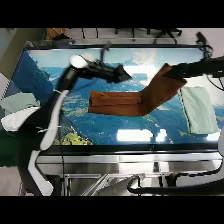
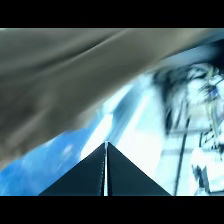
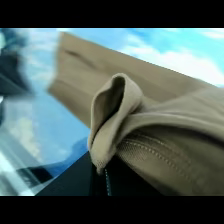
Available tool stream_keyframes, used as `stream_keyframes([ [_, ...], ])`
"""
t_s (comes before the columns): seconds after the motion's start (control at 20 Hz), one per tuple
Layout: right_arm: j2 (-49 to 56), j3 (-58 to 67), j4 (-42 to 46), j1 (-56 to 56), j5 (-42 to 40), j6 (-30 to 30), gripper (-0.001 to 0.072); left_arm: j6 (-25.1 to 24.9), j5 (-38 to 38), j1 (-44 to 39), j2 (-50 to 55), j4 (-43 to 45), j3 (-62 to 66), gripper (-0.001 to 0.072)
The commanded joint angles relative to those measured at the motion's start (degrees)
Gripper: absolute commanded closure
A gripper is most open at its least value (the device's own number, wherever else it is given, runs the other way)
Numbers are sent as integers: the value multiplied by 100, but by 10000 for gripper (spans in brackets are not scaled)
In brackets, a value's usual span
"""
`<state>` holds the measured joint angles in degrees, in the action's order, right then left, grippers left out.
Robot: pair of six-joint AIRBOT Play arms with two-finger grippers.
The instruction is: Fold the shirts.
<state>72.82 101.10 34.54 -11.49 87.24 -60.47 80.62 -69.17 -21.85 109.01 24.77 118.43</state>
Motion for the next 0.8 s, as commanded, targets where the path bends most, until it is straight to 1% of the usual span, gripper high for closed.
stream_keyframes([
  [0.0, 240, 11, -68, 1696, -1075, -122, 698, -588, -107, 970, -1510, -640, -476, 694],
  [0.1, 741, 11, -74, 2946, -2385, 160, 697, -734, -162, 1416, -2142, -638, -763, 694],
  [0.15, 1091, 11, -74, 3571, -3200, 352, 697, -767, -221, 1576, -2369, -638, -868, 694],
  [0.2, 1425, 11, -76, 4085, -3928, 671, 688, -785, -273, 1692, -2562, -638, -990, 693],
  [0.25, 1843, 11, -76, 4634, -4809, 984, 589, -896, -286, 1808, -2785, -638, -1180, 693],
  [0.3, 2234, 11, -74, 5090, -5633, 1123, 391, -997, -286, 1869, -2959, -638, -1373, 693],
  [0.35, 2494, 11, -74, 5390, -6098, 1244, 321, -1043, -291, 1915, -3095, -643, -1539, 693],
  [0.4, 2601, 11, -59, 5530, -6161, 1272, 322, -1115, -291, 1976, -3239, -645, -1709, 694],
  [0.45, 2549, 11, 85, 5525, -5976, 1268, 322, -1231, -293, 2009, -3355, -643, -1849, 693],
  [0.5, 2382, 11, 350, 5394, -5611, 1239, 322, -1290, -328, 2070, -3449, -640, -1956, 693],
  [0.55, 2118, 11, 686, 5152, -5130, 1040, 323, -1309, -431, 2138, -3504, -643, -2000, 693],
  [0.65, 1464, 11, 1191, 4498, -4159, 378, 323, -1316, -636, 2273, -3560, -645, -1998, 693],
  [0.75, 835, 11, 1742, 3644, -3386, -256, 323, -1316, -737, 2402, -3589, -651, -1996, 694],
])
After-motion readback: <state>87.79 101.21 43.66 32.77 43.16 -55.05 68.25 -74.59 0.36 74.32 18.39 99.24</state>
